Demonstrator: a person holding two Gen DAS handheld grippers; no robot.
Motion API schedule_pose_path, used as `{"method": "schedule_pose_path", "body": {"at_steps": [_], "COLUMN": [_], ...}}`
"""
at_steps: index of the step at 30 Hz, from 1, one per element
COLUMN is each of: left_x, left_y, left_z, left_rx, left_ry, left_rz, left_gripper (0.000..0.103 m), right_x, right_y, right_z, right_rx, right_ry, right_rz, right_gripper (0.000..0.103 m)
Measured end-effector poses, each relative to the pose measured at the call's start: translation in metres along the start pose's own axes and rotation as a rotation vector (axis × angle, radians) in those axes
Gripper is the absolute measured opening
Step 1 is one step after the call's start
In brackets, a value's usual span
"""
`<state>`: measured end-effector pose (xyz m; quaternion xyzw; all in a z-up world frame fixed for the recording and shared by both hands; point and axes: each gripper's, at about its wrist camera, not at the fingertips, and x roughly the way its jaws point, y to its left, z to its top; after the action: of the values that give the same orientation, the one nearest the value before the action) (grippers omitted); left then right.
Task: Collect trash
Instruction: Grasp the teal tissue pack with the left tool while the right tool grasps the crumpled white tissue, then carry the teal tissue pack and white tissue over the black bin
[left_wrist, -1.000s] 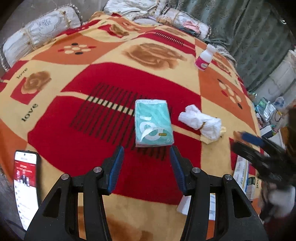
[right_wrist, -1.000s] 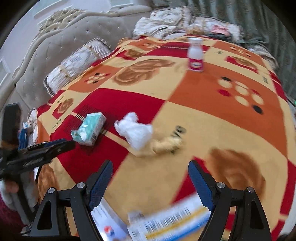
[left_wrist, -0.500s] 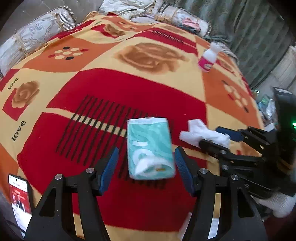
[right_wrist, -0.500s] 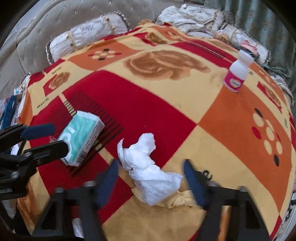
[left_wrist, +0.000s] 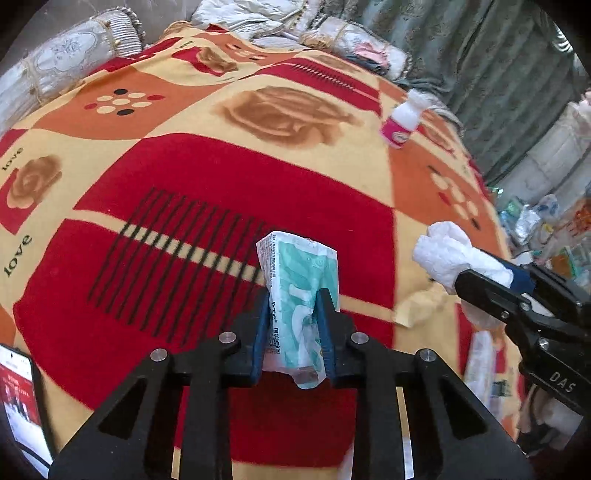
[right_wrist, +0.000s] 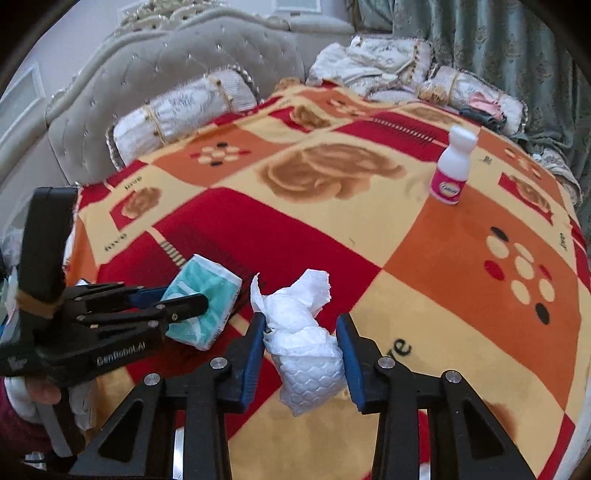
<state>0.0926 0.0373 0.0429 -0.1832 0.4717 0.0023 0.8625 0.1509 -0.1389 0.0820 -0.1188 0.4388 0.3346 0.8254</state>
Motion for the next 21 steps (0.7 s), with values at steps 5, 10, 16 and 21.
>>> {"method": "schedule_pose_path", "body": {"at_steps": [5, 10, 16, 21], "left_x": [-0.020, -0.041, -0.055, -0.060], "left_y": [-0.017, -0.043, -0.078, -0.103], "left_z": [-0.013, -0.027, -0.045, -0.058], "left_rx": [0.044, 0.092, 0.159, 0.201], "left_ry": [-0.016, -0.034, -0.040, -0.040], "left_rz": [-0.009, -0.026, -0.049, -0.069], "left_gripper": [0.020, 0.020, 0.020, 0.020], "right_x": [-0.029, -0.058, -0.078, -0.093], "right_y": [0.001, -0.001, -0.009, -0.019], "right_z": [-0.014, -0.036, -0.071, -0.099], "right_rx": [0.030, 0.063, 0.131, 0.189], "right_ry": [-0.034, -0.067, -0.077, -0.082], "right_rz": [0.002, -0.007, -0.020, -0.032], "right_gripper": [0.037, 0.037, 0.037, 0.037]}}
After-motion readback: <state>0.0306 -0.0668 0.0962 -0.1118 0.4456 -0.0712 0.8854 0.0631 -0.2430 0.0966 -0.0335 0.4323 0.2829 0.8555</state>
